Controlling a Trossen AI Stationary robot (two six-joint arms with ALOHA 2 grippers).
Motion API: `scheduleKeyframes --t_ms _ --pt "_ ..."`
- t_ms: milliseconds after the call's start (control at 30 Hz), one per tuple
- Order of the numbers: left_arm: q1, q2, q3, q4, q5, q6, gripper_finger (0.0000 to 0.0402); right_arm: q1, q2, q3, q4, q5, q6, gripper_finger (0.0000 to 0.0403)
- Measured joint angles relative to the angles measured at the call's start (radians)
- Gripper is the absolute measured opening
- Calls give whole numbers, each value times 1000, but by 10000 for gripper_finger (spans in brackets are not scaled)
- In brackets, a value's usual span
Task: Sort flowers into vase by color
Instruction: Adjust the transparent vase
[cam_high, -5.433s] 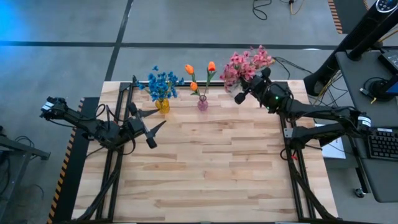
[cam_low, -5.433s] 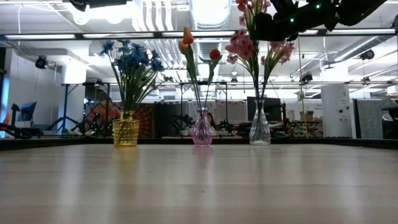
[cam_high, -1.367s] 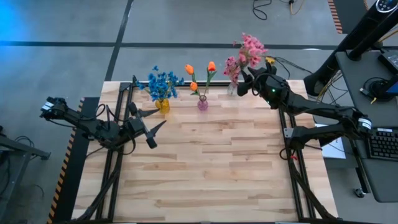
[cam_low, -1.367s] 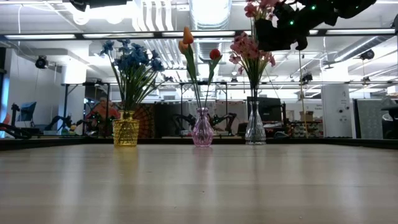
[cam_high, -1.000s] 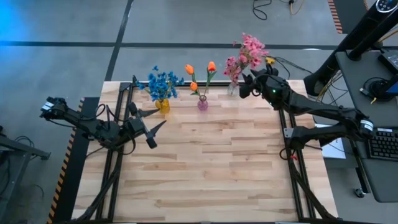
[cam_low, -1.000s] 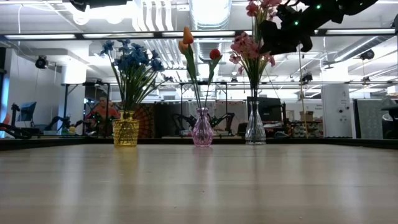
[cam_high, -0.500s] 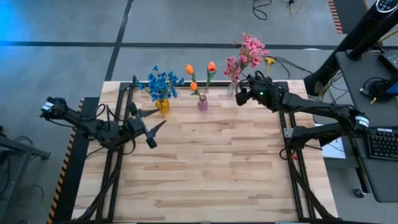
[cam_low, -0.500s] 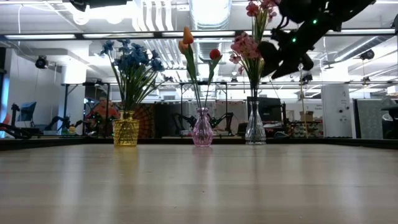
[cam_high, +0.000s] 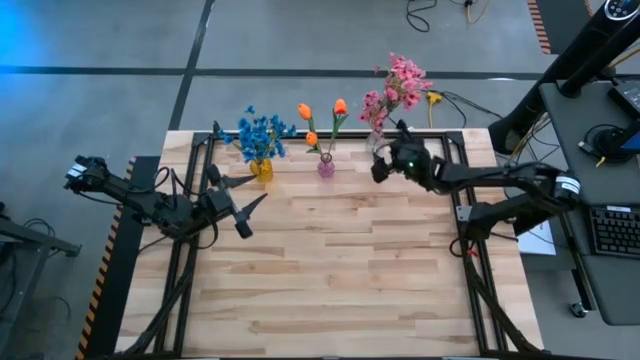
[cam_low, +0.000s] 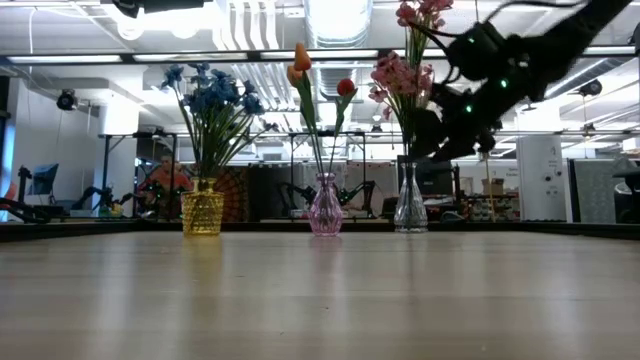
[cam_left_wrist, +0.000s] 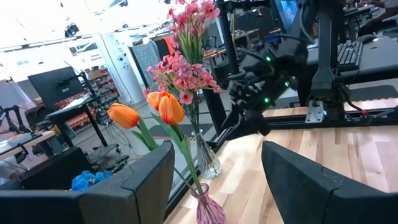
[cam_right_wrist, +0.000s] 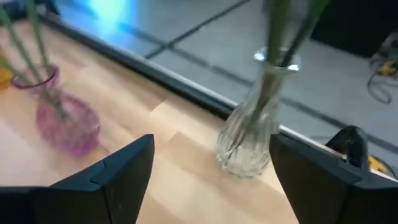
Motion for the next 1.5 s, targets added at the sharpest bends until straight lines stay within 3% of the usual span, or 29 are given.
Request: scheduleKeyframes --t_ms 233,400,633,967,1500 --pt "0 0 0 0 0 6 224 0 87 -216 527 46 -80 309" --pt "0 0 0 2 0 6 224 0 222 -229 721 70 -139 309" --pt "0 0 0 2 0 6 224 -10 360 -121 742 203 -173 300" --pt "0 0 0 0 0 10 224 -31 388 -65 740 295 -140 297" --pt "0 0 0 1 0 13 224 -97 389 21 633 249 -84 291"
